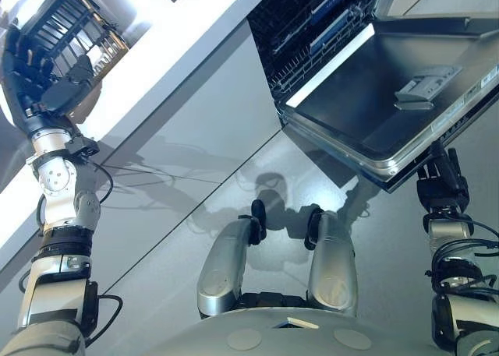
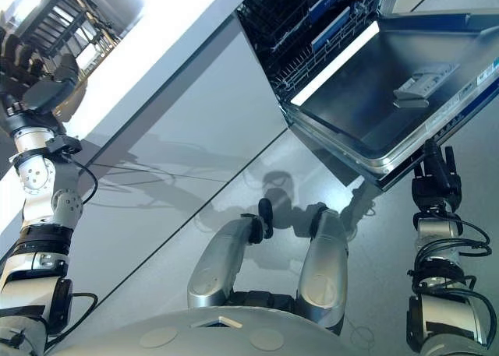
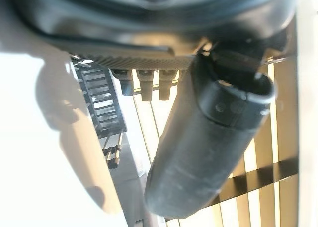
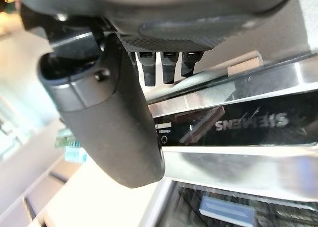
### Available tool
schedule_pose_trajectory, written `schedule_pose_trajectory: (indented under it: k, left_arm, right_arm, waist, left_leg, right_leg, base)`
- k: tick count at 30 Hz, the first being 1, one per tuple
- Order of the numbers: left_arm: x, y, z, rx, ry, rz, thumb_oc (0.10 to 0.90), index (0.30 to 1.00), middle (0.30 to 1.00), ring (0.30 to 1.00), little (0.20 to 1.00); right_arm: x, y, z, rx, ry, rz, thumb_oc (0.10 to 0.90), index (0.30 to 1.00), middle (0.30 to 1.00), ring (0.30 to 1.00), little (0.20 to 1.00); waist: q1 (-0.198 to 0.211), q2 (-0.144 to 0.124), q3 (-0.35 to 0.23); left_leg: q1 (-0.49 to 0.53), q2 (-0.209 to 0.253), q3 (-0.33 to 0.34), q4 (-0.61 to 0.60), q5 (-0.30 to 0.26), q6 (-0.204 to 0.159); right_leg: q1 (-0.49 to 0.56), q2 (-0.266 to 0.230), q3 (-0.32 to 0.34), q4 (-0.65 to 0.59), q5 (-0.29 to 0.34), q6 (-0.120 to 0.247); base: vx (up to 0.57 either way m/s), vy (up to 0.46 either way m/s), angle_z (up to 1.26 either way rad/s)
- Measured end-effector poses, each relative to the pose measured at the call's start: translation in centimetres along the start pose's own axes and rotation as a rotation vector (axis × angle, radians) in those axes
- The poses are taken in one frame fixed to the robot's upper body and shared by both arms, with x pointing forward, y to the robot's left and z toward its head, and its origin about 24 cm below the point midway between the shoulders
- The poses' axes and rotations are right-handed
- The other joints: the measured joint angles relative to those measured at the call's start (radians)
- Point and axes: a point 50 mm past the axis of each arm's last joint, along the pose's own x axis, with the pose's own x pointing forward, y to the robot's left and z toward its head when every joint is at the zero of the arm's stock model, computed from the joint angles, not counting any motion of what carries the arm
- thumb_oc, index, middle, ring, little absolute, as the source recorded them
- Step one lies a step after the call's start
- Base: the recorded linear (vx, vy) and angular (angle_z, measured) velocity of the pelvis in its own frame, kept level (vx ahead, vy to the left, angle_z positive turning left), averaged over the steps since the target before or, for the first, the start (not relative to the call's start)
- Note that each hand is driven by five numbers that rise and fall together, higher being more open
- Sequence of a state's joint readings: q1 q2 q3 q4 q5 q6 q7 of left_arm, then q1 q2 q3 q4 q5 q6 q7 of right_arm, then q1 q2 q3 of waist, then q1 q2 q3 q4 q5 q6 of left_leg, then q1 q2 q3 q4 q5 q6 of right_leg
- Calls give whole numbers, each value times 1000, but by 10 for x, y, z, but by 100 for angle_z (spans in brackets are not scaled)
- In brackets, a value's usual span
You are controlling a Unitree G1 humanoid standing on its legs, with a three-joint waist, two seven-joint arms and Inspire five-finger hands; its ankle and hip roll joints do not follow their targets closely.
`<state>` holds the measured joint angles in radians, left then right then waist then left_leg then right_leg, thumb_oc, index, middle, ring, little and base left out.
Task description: Pick up plates and place into dishwasher.
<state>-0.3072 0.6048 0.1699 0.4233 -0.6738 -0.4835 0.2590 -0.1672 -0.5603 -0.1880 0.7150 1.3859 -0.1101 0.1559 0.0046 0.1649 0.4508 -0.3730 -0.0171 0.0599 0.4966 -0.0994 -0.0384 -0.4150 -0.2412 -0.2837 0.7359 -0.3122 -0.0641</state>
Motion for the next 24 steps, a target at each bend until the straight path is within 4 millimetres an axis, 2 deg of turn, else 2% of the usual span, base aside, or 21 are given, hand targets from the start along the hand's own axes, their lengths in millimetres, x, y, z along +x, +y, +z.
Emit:
schedule_pose_trajectory:
  k: [4,6,7,9,12,13,14,16,17,19,21,24]
  left_arm:
    - [0,6,0,2,-2,27,800,900,900,900,900]
    - [-1,10,-4,13,14,39,800,900,900,900,900]
    - [-1,10,-5,14,17,38,800,900,900,900,900]
    - [1,9,-6,15,23,32,800,900,900,900,900]
    - [1,-3,-9,8,37,-44,800,900,900,900,900]
    - [1,-7,-9,3,37,-70,800,900,900,900,900]
    - [0,-15,-9,-12,35,-111,800,900,900,900,900]
    - [-3,-31,-8,-44,37,-176,800,900,900,900,900]
    - [-4,-41,-8,-65,44,-214,800,900,900,900,900]
    - [-10,-57,-6,-86,48,-291,800,900,900,900,900]
    - [-17,-65,-9,-110,62,-323,800,900,900,900,900]
    - [-28,-64,-13,-132,81,-322,800,900,900,900,900]
  right_arm:
    - [-5,23,-11,27,15,123,800,900,900,900,900]
    - [-7,51,-20,22,36,243,800,900,900,900,900]
    - [-7,59,-21,11,41,275,800,900,900,900,900]
    - [-5,100,-32,-13,63,425,800,900,900,900,900]
    - [-5,150,-46,-25,88,591,800,900,900,900,900]
    - [-9,169,-51,-33,110,668,800,900,900,900,900]
    - [-21,201,-64,-48,152,816,800,900,900,900,900]
    - [-33,236,-76,-54,183,956,800,900,900,900,900]
    - [-37,247,-83,-49,194,991,800,900,900,900,900]
    - [-26,224,-88,-22,171,831,800,900,900,900,900]
    - [-10,202,-85,-136,159,700,800,900,900,900,900]
    - [2,172,-90,-254,157,536,800,900,900,900,900]
  waist:
    - [7,-3,2]
    - [17,-4,2]
    - [21,-4,2]
    - [35,-6,1]
    - [46,-10,1]
    - [48,-10,0]
    - [55,-15,-4]
    - [78,-22,-12]
    - [85,-29,-24]
    - [76,-53,-50]
    - [96,-62,-64]
    - [104,-66,-71]
  left_leg:
    - [13,1,-30,-4,0,-2]
    - [35,3,-39,-21,2,0]
    - [36,4,-39,-21,2,1]
    - [60,18,-42,-40,7,3]
    - [96,17,-45,-54,9,5]
    - [101,15,-34,-47,3,17]
    - [109,14,-33,-50,3,25]
    - [121,8,-34,-72,8,39]
    - [127,-2,-37,-94,19,44]
    - [141,-10,-25,-127,39,53]
    - [161,-15,-9,-145,48,57]
    - [203,-17,-2,-182,50,63]
  right_leg:
    - [38,13,-45,-44,18,-2]
    - [65,17,-76,-81,38,4]
    - [70,18,-84,-89,43,5]
    - [105,32,-105,-129,61,26]
    - [160,27,-147,-164,65,31]
    - [176,27,-156,-169,64,31]
    - [198,28,-169,-182,64,31]
    - [218,32,-162,-191,64,31]
    - [225,39,-138,-195,67,28]
    - [238,46,-54,-216,60,52]
    - [255,56,-30,-248,65,68]
    - [306,65,-29,-308,82,85]
  base:
    - [20,78,-21]
    - [60,65,-40]
    - [96,53,-43]
    - [124,63,-25]
    - [126,69,14]
    - [129,71,37]
    - [124,72,38]
    - [91,61,41]
    - [69,61,76]
    - [55,57,93]
    - [23,55,26]
    - [8,58,-1]
